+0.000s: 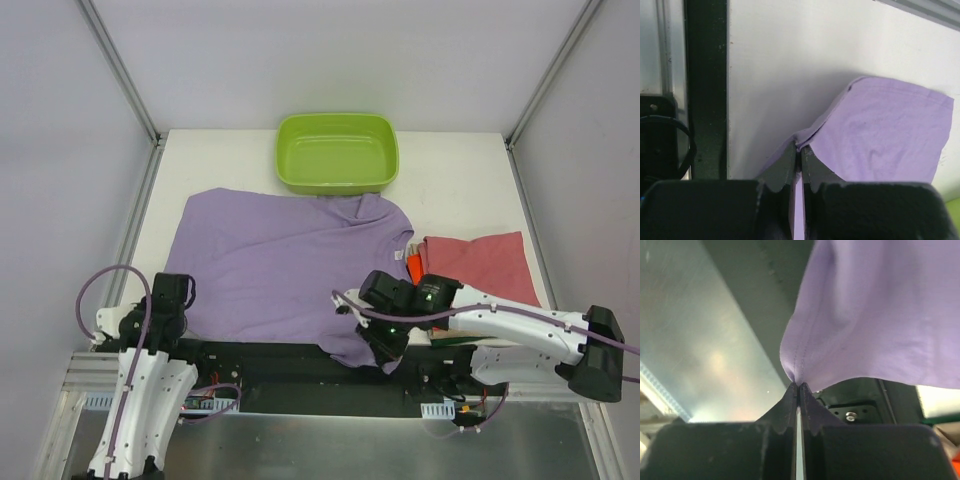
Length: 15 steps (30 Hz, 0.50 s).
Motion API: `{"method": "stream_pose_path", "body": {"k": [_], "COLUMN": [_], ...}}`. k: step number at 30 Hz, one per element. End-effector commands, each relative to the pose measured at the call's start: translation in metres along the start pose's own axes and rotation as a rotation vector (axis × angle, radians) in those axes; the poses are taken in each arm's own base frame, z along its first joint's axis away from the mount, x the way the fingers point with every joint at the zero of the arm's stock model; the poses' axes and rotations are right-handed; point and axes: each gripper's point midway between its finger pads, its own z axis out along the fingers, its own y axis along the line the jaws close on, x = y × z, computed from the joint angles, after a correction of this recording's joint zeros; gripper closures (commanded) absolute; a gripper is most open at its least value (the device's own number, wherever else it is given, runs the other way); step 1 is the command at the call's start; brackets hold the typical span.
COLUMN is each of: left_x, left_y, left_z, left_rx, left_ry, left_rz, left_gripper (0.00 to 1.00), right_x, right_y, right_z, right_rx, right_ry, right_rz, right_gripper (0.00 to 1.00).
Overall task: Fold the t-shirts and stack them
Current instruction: Grap the side of the flattened tshirt closest away from the robot with both arms, then fold the flattened tshirt in 1/3 of the way
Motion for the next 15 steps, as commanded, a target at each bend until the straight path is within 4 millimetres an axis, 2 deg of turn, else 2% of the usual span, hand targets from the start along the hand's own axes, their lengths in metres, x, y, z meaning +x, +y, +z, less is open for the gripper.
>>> {"method": "stream_pose_path", "body": {"k": [1, 7, 12, 15], "left_x": [-0.004, -0.001, 0.004, 0.006], "left_y": [-0.032, -0.065, -0.083, -0.093], "left_z": [-0.006, -0.007, -0.002, 0.001], "left_rx": [0.039, 0.074, 0.086, 0.079], "left_ry": [-0.015, -0.021, -0.034, -0.043], "left_rz": [0.054, 0.087, 0.110, 0.139], "left_gripper": [1.00, 1.00, 1.00, 1.00], "right_x": [-0.022, -0.056, -0.083, -0.096], "right_y": [-0.039, -0.083, -0.125, -0.143], "right_z": [-0.028, -0.055, -0.077, -0.090], "right_rx": [0.172, 0.347, 0.481, 0.526], "right_ry": [-0.117, -0.273, -0.374, -0.427], "right_rz": [0.128, 0.179, 0.264, 0.300], "right_gripper": [1.00, 0.99, 1.00, 1.00]}}
